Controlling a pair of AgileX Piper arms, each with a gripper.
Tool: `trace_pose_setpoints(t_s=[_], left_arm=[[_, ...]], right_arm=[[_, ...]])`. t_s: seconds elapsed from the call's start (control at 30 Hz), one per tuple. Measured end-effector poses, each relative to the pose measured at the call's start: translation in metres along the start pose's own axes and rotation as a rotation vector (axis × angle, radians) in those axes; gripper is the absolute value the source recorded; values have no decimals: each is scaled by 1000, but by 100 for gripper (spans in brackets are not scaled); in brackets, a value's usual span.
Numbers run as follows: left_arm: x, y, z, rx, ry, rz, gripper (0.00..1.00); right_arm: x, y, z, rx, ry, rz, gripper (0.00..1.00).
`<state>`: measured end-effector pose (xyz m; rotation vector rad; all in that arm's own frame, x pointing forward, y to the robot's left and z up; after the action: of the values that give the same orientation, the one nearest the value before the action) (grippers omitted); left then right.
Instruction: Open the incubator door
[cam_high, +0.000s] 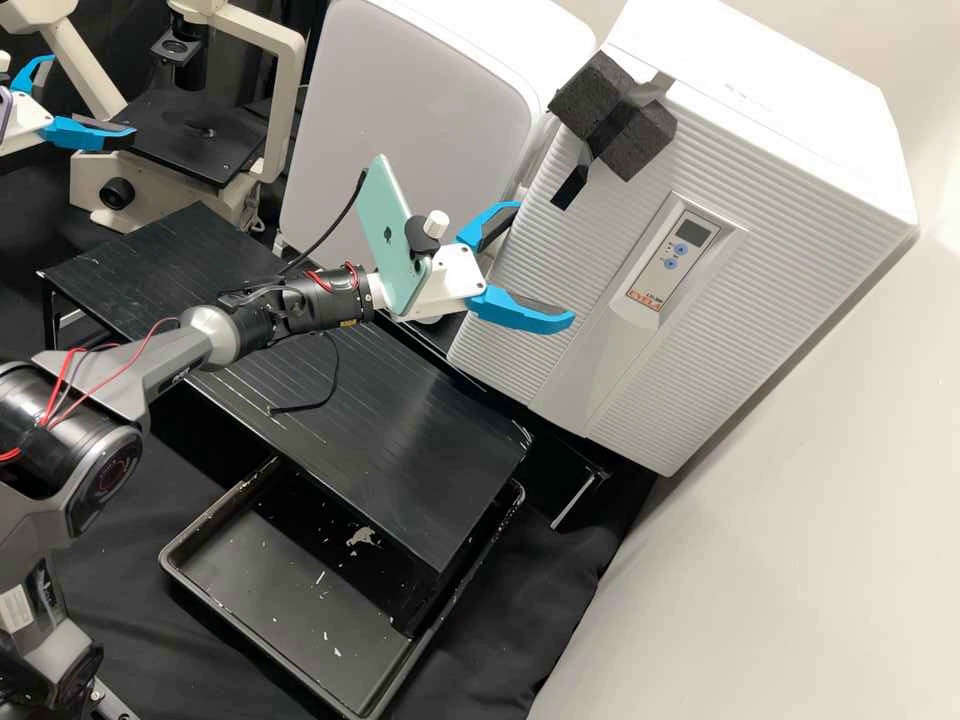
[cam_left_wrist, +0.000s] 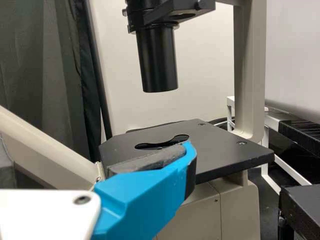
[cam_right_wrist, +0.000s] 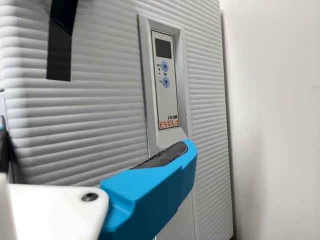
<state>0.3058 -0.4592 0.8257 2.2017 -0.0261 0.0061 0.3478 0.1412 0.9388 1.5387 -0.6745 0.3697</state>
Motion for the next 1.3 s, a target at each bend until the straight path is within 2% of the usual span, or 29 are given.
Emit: trace_pose_setpoints(t_s=[0.37, 0.87, 1.3], left_arm=[[0, 0, 0, 0, 0, 0, 100], [0, 0, 0, 0, 0, 0, 100], [0, 0, 0, 0, 0, 0, 100]], right_arm=[[0, -1, -1, -7, 11, -13, 0], [1, -10, 1, -38, 28, -37, 0], [1, -13, 0, -45, 38, -72, 0]])
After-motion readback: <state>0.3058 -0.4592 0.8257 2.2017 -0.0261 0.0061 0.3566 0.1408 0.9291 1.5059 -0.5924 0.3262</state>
